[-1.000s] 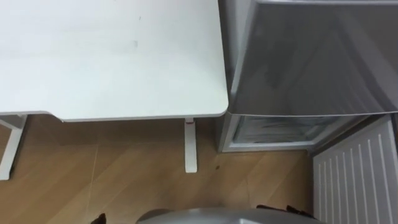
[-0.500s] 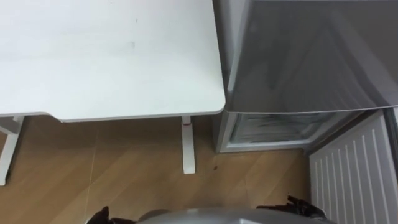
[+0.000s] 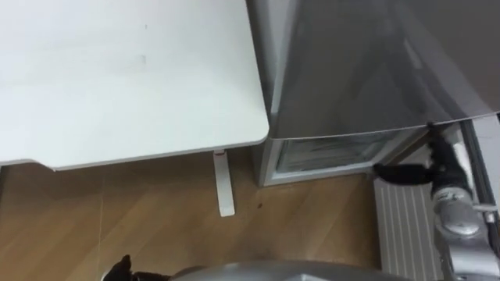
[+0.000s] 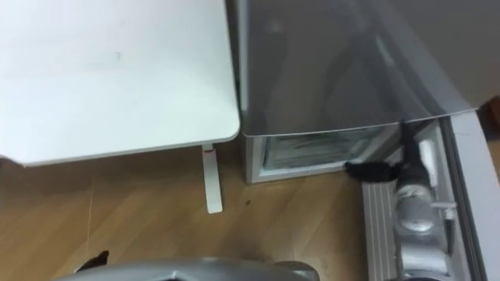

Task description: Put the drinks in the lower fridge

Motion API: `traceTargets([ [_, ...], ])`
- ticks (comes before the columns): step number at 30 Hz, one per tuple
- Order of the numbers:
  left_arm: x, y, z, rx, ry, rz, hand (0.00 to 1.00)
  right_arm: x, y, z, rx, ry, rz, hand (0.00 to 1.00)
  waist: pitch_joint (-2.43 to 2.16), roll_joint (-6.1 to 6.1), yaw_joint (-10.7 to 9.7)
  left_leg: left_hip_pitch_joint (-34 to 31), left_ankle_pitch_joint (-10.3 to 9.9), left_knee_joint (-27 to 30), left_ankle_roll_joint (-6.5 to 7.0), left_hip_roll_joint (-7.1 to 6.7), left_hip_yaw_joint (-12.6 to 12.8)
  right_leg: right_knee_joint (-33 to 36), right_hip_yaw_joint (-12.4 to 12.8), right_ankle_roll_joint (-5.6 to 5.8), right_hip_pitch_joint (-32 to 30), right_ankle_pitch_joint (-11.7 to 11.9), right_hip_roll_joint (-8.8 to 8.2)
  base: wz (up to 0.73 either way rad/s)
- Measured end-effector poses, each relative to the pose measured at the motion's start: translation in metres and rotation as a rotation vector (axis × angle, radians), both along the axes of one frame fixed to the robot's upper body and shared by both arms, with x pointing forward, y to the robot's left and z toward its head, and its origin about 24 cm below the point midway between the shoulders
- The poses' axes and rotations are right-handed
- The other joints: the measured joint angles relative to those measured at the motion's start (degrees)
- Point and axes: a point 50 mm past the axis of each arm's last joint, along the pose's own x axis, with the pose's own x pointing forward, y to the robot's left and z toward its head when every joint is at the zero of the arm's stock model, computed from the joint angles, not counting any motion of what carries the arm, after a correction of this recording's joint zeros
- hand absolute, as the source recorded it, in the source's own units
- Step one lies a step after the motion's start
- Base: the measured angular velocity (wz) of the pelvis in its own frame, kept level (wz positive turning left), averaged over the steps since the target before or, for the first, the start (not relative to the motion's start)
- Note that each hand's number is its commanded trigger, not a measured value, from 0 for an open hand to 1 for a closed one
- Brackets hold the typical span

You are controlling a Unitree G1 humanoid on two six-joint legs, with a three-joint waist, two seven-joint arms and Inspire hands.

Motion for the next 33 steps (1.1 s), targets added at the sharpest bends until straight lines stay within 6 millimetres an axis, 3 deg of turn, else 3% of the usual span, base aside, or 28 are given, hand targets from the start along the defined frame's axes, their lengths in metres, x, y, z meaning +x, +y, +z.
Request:
traceTargets([
  [1, 0.001, 0.001, 0.001, 0.005, -0.01, 0.004, 0.0, 0.0, -0.007, 0.01, -0.034, -0.063, -0.044, 0.0, 0.0, -0.05, 0.0, 0.2, 0.0, -0.1, 0.0, 0.01, 0.2, 0.0, 0.3, 0.02, 0.1, 0.0, 0.01, -0.13],
  [5, 0.003, 0.002, 0.001, 0.019, -0.018, 0.008, 0.0, -0.004, -0.019, 0.018, -0.07, -0.12, -0.141, 0.0, -0.31, -0.84, 0.2, 1.1, 0.0, -0.5, 0.0, 0.04, 0.5, -0.1, 1.3, 0.02, 0.5, 0.0, 0.09, -0.08],
  [15, -0.007, 0.004, 0.002, 0.043, 0.003, -0.009, 0.0, -0.022, -0.044, 0.015, -0.064, -0.148, -0.36, 0.0, -0.09, 0.32, -0.7, 1.7, 0.2, -1.3, 0.07, 0.07, 0.4, 0.1, 1.0, 0.21, 0.6, 0.1, 0.14, -0.02],
  [22, -0.022, 0.009, 0.004, 0.075, 0.037, 0.02, 0.0, -0.035, -0.058, 0.012, 0.027, -0.193, -0.508, 0.0, -0.11, -1.2, -1.5, 1.6, 0.3, -1.5, 0.03, 0.0, -0.1, 0.1, 0.1, 0.18, 0.6, 0.2, 0.07, 0.02],
  [27, -0.021, 0.014, 0.007, 0.099, 0.041, 0.016, 0.0, -0.05, -0.072, -0.005, 0.095, -0.138, -0.624, 0.0, -0.23, -2.2, -1.7, 1.4, 0.3, -1.6, 0.04, -0.06, -0.5, 0.0, -0.2, 0.18, 0.6, 0.2, 0.05, 0.04],
  [33, -0.022, 0.015, 0.007, 0.09, 0.049, 0.027, 0.0, -0.065, -0.089, -0.031, 0.231, -0.048, -0.749, 0.0, -0.18, -2.22, -1.9, 1.4, 0.3, -1.5, 0.05, -0.19, -0.5, 0.0, -0.2, 0.18, 0.6, 0.2, -0.06, 0.0],
])
